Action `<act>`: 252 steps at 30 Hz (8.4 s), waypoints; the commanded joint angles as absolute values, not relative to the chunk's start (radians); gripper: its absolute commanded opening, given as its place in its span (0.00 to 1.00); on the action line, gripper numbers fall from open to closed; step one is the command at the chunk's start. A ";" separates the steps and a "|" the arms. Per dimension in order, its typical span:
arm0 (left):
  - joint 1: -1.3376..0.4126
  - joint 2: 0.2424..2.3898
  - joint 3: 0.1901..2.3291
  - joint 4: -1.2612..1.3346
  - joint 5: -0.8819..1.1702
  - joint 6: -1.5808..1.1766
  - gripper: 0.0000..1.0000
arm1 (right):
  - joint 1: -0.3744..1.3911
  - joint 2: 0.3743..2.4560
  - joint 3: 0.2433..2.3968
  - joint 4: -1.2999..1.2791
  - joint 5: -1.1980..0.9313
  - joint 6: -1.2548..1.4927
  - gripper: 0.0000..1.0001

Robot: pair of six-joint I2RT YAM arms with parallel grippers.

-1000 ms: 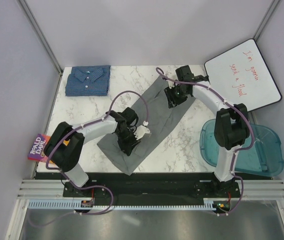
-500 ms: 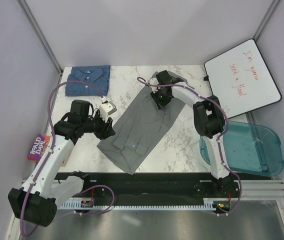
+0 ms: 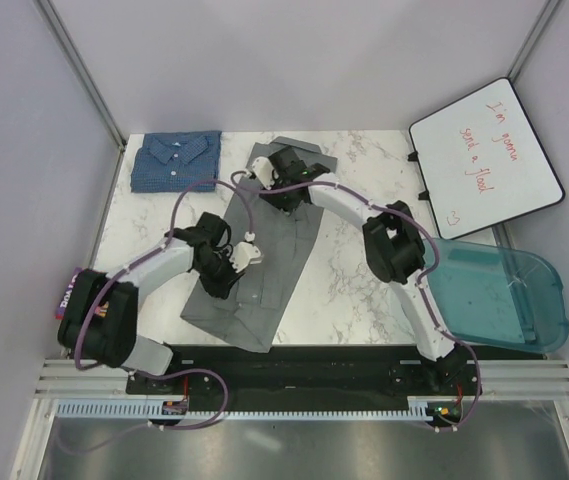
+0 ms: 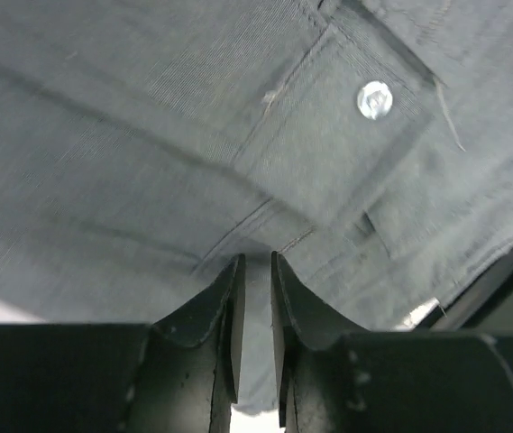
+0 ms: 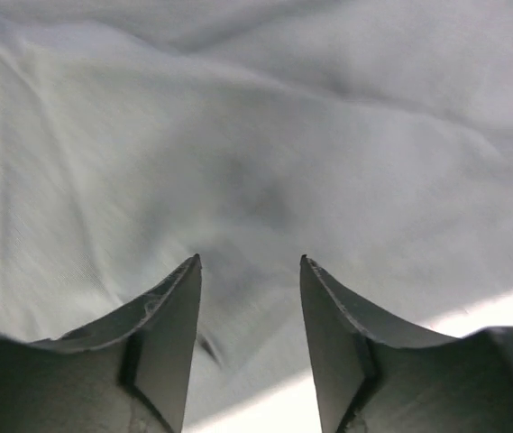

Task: Fold and stack the long sleeve shirts
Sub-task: Fold the shirt

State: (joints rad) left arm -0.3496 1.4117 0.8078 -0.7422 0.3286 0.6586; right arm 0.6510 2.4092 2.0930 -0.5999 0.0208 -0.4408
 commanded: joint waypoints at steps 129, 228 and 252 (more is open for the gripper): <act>-0.594 1.187 0.460 -0.383 0.594 1.384 0.05 | 0.971 1.359 0.604 -0.333 -0.163 -1.069 0.00; -0.238 1.693 0.899 -0.455 0.939 -0.102 0.41 | 0.390 1.756 1.042 -0.437 -0.782 0.015 0.34; -0.100 2.054 1.215 -0.242 0.876 -0.281 0.47 | 0.327 2.238 1.525 -0.425 -0.818 -0.055 0.36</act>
State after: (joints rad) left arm -0.1665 2.0365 1.2057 -0.2573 0.8906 -0.2207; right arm 0.3363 2.2124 1.5051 -0.4049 -0.8585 0.0132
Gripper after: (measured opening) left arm 0.474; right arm 0.352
